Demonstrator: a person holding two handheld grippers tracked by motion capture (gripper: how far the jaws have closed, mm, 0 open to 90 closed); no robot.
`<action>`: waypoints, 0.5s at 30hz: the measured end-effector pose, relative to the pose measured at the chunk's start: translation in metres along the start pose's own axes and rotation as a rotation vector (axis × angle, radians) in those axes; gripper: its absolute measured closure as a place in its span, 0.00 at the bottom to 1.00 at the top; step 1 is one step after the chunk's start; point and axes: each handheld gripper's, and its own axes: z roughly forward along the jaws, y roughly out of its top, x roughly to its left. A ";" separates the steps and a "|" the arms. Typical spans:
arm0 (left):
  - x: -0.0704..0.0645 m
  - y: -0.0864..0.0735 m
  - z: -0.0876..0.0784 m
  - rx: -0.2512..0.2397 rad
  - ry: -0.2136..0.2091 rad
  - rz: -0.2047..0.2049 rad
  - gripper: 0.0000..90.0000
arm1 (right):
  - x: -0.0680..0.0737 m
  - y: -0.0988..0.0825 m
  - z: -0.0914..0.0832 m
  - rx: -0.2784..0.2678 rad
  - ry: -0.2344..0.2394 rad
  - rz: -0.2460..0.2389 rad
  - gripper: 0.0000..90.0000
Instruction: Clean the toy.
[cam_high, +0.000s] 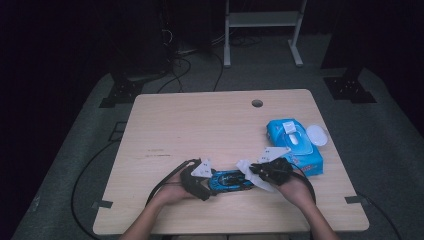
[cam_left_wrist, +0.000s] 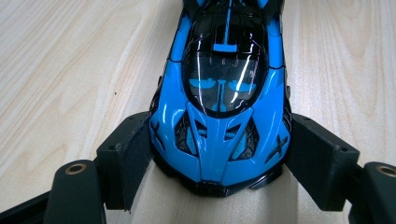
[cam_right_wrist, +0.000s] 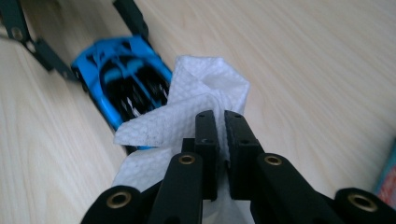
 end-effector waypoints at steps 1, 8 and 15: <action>0.000 0.000 0.000 0.002 -0.001 0.002 0.29 | 0.001 -0.003 0.000 0.016 -0.003 -0.002 0.94; -0.001 0.000 0.000 0.000 0.003 -0.005 0.29 | 0.018 -0.002 0.016 0.029 0.003 -0.039 0.94; 0.000 -0.001 0.000 -0.002 -0.001 -0.003 0.29 | 0.014 -0.016 0.003 0.019 0.003 -0.003 0.94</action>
